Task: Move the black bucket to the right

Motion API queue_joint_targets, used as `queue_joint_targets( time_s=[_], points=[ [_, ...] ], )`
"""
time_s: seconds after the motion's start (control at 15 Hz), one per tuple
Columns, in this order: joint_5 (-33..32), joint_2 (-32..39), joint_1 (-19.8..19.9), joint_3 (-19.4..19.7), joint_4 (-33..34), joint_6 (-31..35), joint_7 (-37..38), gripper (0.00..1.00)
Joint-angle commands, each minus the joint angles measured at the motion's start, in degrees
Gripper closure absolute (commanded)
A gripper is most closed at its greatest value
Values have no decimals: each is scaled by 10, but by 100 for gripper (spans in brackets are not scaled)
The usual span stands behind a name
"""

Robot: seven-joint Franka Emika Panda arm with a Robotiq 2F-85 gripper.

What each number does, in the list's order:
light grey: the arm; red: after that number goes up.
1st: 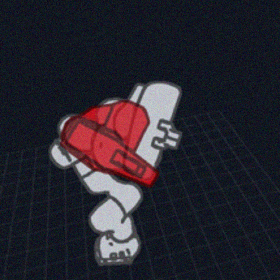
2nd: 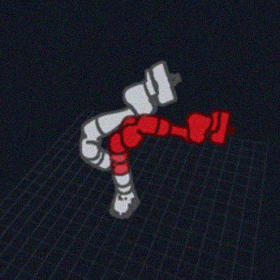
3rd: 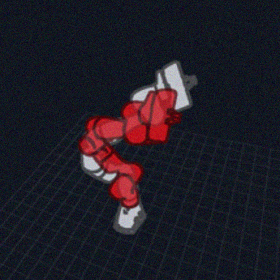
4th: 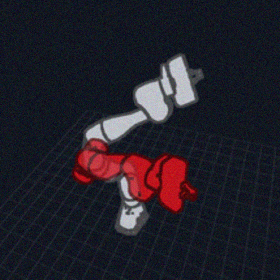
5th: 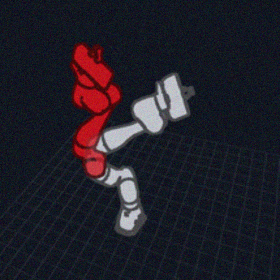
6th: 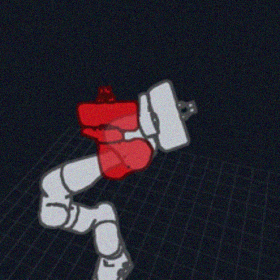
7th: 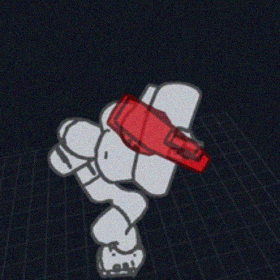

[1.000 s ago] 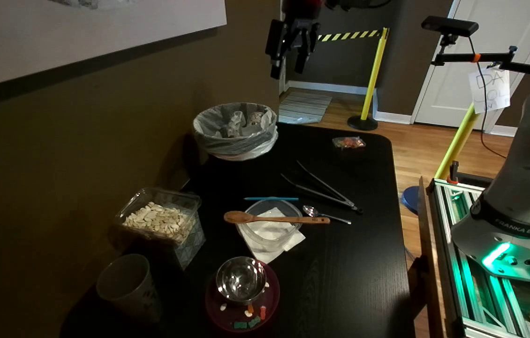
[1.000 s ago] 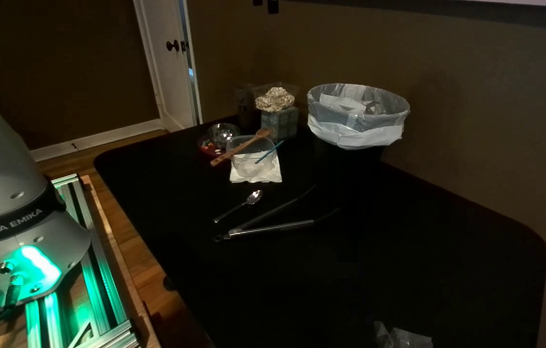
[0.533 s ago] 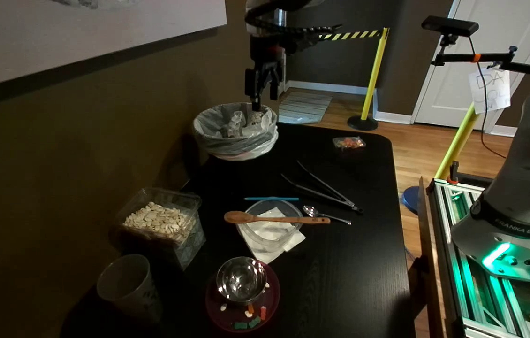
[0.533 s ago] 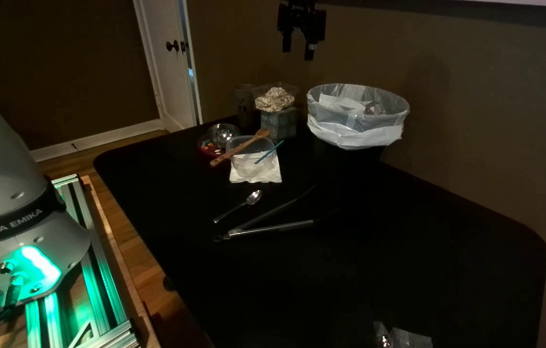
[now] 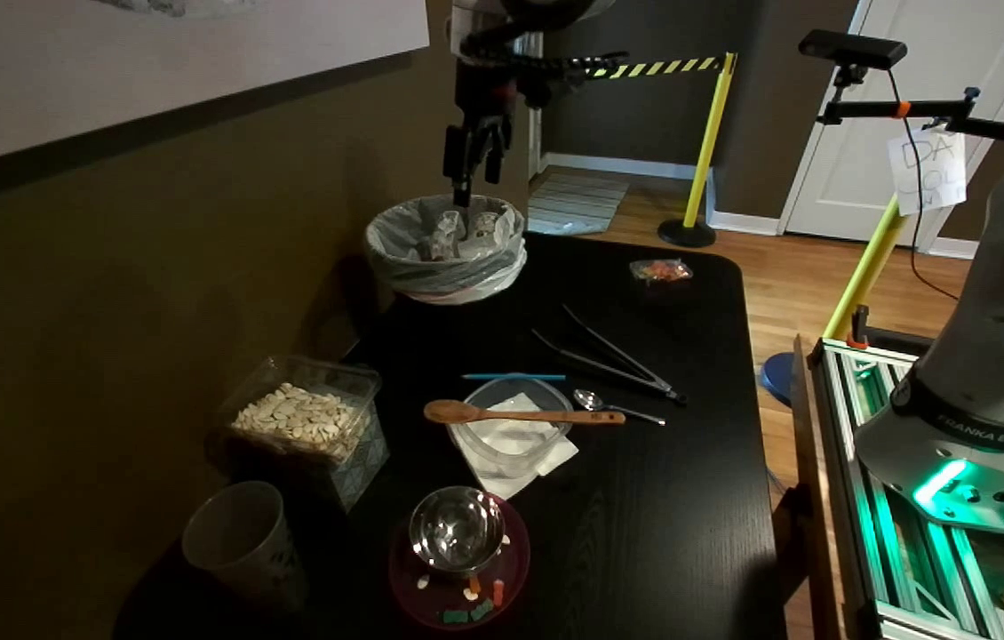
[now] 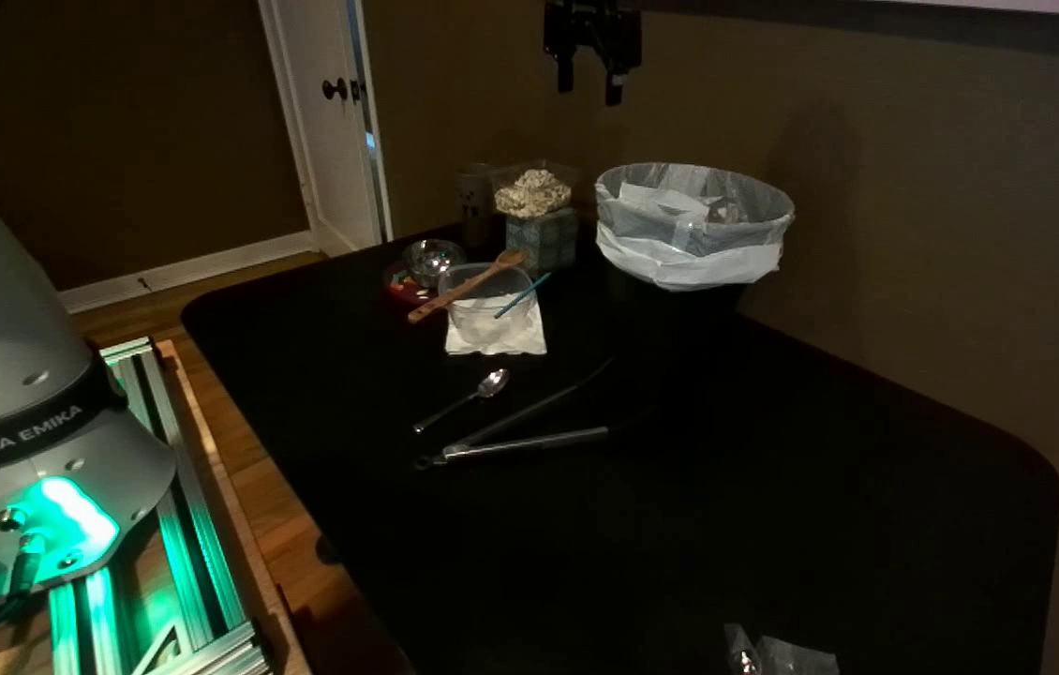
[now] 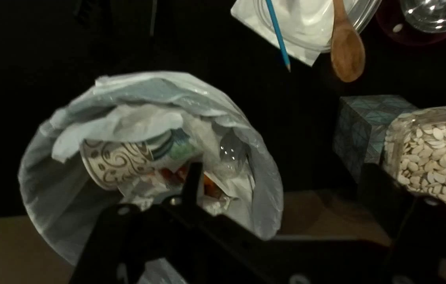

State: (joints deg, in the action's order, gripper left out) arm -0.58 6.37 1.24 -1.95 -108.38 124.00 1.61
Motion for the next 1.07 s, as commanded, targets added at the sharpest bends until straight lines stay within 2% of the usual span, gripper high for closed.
queue_joint_targets(
  time_s=[0.0, 0.27, 0.53, 0.8, 0.87, 1.0],
  points=[
    [-30, 46, -19, -5, 12, 69, -66, 0],
    [-41, 121, -26, -13, 46, 118, -151, 0],
    [-54, 190, -27, -10, 92, 159, -159, 0],
    [-64, 241, -28, -1, 140, 159, -148, 2],
    [-64, 250, -29, 1, 149, 157, -145, 4],
    [-66, 264, -30, 6, 162, 153, -139, 28]
  ],
)
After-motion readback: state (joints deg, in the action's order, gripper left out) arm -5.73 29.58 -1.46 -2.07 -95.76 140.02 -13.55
